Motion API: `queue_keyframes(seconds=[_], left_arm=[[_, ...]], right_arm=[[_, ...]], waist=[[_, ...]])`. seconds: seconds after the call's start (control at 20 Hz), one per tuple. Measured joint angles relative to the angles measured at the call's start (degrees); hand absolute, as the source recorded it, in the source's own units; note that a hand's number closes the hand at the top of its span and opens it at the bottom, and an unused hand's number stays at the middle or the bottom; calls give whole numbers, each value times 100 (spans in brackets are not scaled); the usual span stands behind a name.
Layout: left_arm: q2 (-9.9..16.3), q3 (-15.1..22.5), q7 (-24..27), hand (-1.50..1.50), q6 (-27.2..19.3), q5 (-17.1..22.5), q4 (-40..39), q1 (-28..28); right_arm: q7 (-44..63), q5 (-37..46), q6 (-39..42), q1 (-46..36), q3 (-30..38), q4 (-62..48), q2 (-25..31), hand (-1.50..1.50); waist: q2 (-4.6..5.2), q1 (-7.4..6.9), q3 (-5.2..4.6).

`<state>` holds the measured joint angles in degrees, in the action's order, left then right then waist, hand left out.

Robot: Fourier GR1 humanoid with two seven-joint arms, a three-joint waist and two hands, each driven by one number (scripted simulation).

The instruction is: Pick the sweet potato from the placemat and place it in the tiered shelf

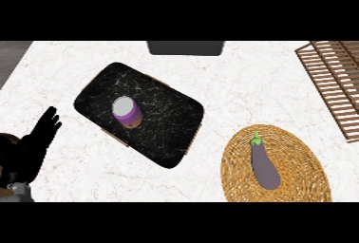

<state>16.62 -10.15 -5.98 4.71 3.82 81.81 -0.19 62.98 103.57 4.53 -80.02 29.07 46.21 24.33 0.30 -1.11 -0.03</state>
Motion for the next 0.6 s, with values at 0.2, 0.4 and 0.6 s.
queue_keyframes(seconds=[0.2,0.4,0.6], left_arm=[[-36,25,-2,0,-21,-50,-1,-10],[-70,29,-73,0,-62,-82,-13,-62],[-67,18,-61,0,-25,-82,2,-47]], right_arm=[[-68,66,-50,31,134,-363,314,150],[-173,-30,-197,211,306,-514,578,150],[-273,-203,-543,452,499,-614,724,150]], waist=[[6,-6,1],[3,15,2],[3,12,3]])
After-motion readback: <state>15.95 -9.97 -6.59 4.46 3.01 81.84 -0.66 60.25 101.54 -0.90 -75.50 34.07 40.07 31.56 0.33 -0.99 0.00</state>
